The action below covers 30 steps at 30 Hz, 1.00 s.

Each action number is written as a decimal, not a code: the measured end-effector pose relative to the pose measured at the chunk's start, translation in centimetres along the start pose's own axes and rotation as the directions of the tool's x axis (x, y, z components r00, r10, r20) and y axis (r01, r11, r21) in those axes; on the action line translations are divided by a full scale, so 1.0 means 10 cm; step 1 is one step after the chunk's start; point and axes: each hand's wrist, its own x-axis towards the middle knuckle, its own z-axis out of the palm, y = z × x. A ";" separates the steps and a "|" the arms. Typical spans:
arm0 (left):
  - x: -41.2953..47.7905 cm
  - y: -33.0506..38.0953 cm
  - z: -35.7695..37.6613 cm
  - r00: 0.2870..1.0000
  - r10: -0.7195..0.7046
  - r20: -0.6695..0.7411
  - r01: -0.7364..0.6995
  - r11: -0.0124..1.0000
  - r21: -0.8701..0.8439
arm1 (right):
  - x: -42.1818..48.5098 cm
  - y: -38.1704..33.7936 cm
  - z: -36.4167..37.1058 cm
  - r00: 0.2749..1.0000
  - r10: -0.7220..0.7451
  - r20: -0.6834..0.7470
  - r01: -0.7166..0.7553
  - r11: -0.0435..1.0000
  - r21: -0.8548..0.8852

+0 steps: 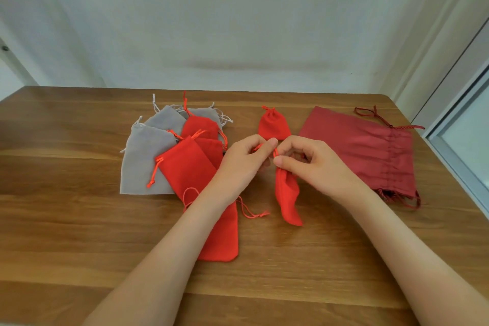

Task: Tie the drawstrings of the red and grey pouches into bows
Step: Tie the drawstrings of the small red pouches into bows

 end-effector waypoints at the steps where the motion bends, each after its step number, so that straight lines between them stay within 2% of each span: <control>1: 0.00 0.00 0.01 1.000 0.003 -0.025 -0.003 1.000 -0.022 | 0.00 0.00 0.01 1.000 -0.014 -0.016 0.013 1.000 -0.018; 5: -0.02 0.03 0.05 0.997 -0.013 -0.070 0.008 0.997 -0.071 | 0.02 0.02 0.04 0.994 -0.060 -0.089 0.050 0.992 -0.112; 8: -0.03 0.02 0.09 0.997 0.003 -0.076 -0.007 0.999 -0.047 | 0.04 0.04 0.04 0.985 -0.096 -0.141 0.078 0.989 -0.127; 11: -0.04 0.02 0.10 0.998 -0.018 -0.058 0.014 0.998 -0.064 | 0.04 0.06 0.04 0.977 -0.070 -0.201 0.053 0.994 -0.092; 13: -0.05 0.03 0.10 0.998 -0.046 -0.034 0.043 0.995 -0.091 | 0.04 0.08 0.04 0.976 -0.055 -0.212 0.043 0.997 -0.059; 17: -0.08 0.06 0.12 0.998 -0.061 -0.023 0.058 0.993 -0.107 | 0.03 0.04 0.05 0.976 -0.072 -0.207 0.045 0.990 -0.132; 22: -0.08 0.07 0.14 0.998 -0.053 -0.023 0.052 0.996 -0.068 | 0.01 0.01 0.07 0.959 -0.087 -0.271 0.024 0.973 -0.229; 28: -0.09 0.04 0.12 0.999 -0.021 -0.036 0.023 0.997 0.067 | -0.01 -0.03 0.08 0.948 -0.145 -0.285 0.040 0.938 -0.344; 30: -0.09 0.04 0.12 0.999 -0.022 -0.039 0.023 0.999 0.035 | 0.00 -0.04 0.09 0.945 -0.149 -0.291 0.045 0.941 -0.335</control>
